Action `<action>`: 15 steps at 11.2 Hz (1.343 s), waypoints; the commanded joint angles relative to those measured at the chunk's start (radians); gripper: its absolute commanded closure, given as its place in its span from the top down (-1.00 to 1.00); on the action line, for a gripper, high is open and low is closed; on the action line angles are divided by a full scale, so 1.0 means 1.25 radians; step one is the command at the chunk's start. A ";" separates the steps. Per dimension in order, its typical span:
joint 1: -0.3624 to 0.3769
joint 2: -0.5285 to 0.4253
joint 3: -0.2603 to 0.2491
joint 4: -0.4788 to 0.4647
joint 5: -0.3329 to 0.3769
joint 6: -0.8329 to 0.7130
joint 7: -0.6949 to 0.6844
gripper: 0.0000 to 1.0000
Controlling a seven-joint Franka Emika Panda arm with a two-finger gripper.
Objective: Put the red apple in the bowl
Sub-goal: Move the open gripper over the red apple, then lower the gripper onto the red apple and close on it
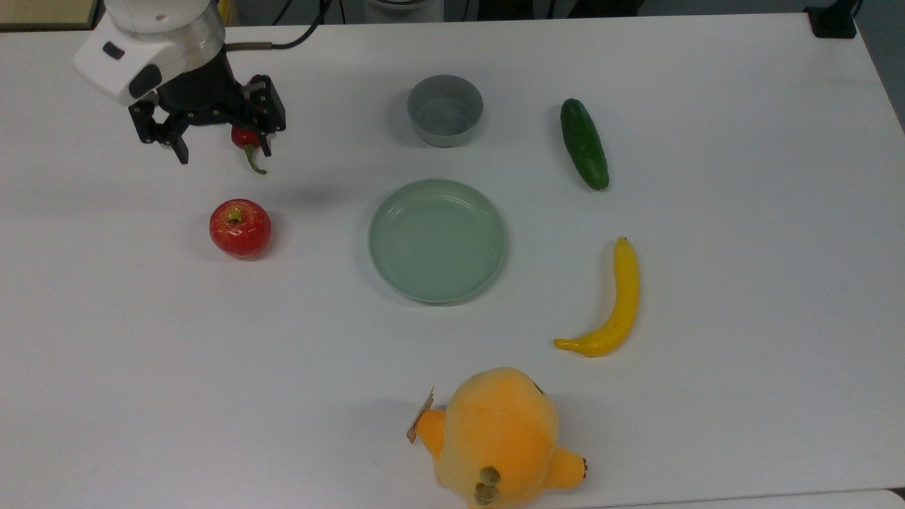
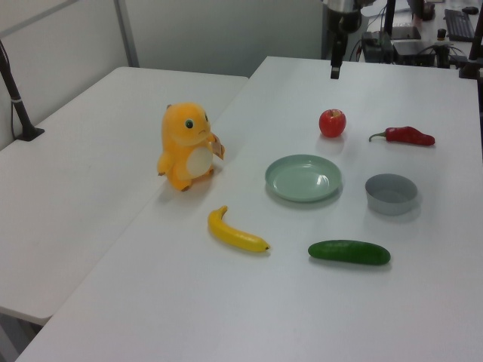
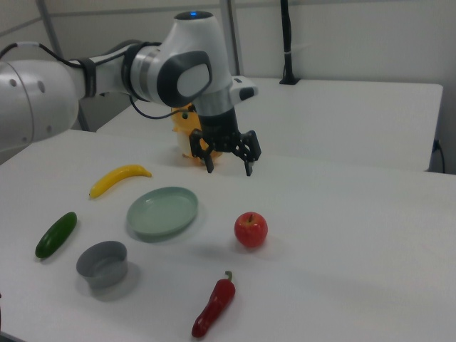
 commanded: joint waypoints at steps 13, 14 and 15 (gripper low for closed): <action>-0.014 0.115 -0.007 -0.088 -0.015 0.184 -0.052 1.00; -0.014 0.117 -0.007 -0.103 -0.016 0.199 -0.051 1.00; -0.014 0.119 -0.007 -0.115 -0.017 0.217 -0.050 1.00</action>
